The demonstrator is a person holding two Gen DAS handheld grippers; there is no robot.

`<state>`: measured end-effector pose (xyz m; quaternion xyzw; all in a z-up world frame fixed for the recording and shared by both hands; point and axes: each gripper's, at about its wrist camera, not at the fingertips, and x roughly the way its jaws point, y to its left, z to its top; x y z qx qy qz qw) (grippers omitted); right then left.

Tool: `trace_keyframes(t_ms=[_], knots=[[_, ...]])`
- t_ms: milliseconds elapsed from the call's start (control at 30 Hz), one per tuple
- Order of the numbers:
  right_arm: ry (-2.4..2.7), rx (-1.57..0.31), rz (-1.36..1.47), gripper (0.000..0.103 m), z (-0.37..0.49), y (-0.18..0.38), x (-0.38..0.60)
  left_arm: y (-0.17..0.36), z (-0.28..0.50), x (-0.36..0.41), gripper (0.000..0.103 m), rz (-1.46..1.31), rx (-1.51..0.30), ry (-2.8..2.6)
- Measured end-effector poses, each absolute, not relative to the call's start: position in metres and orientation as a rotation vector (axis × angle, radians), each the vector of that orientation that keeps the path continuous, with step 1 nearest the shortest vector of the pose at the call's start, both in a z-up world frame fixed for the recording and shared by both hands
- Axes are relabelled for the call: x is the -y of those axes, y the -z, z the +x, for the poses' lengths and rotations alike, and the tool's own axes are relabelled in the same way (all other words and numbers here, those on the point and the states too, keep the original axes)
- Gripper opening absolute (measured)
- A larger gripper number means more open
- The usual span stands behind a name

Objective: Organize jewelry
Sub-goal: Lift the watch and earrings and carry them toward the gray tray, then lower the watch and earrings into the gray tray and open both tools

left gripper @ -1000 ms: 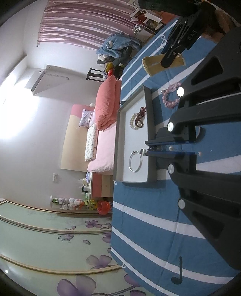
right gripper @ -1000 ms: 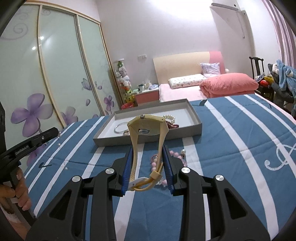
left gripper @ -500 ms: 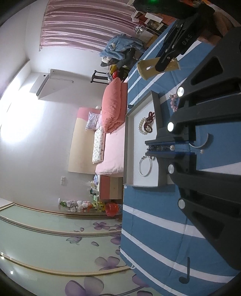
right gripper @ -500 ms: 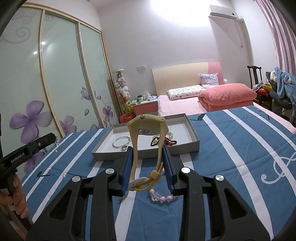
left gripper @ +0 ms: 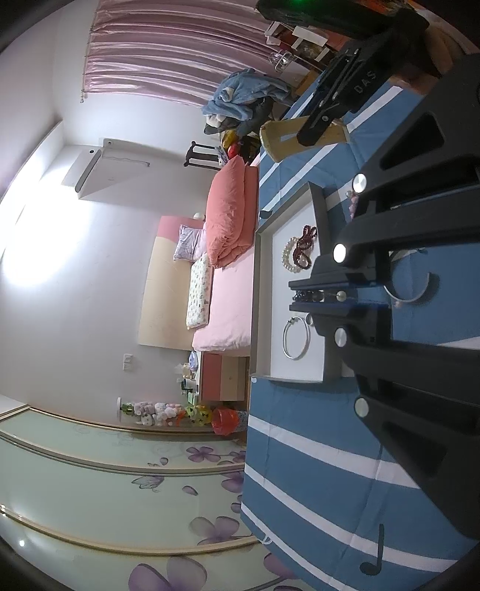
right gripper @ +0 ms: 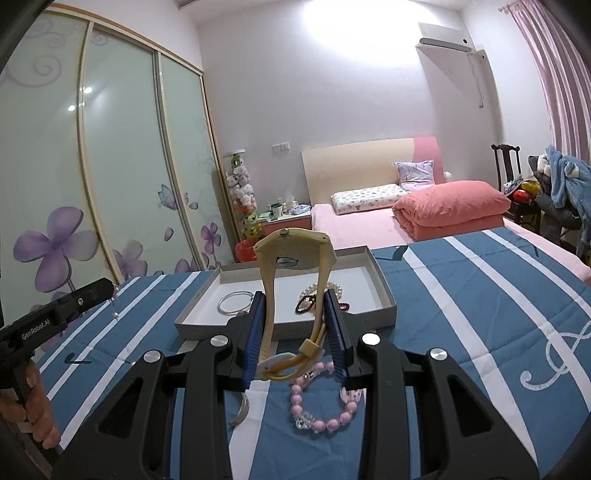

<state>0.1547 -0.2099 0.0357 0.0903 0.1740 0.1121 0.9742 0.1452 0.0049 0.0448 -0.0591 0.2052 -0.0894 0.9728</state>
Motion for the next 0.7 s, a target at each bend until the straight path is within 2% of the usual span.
trace_keyframes(t_ms=[300, 700], knots=[[-0.218, -0.327, 0.149, 0.033, 0.166, -0.039, 0.203, -0.042, 0.163, 0.004, 0.007, -0.109, -0.418, 0.186], [-0.2, -0.345, 0.116, 0.033, 0.219, -0.042, 0.196, -0.047, 0.223, 0.012, 0.007, -0.105, -0.41, 0.166]])
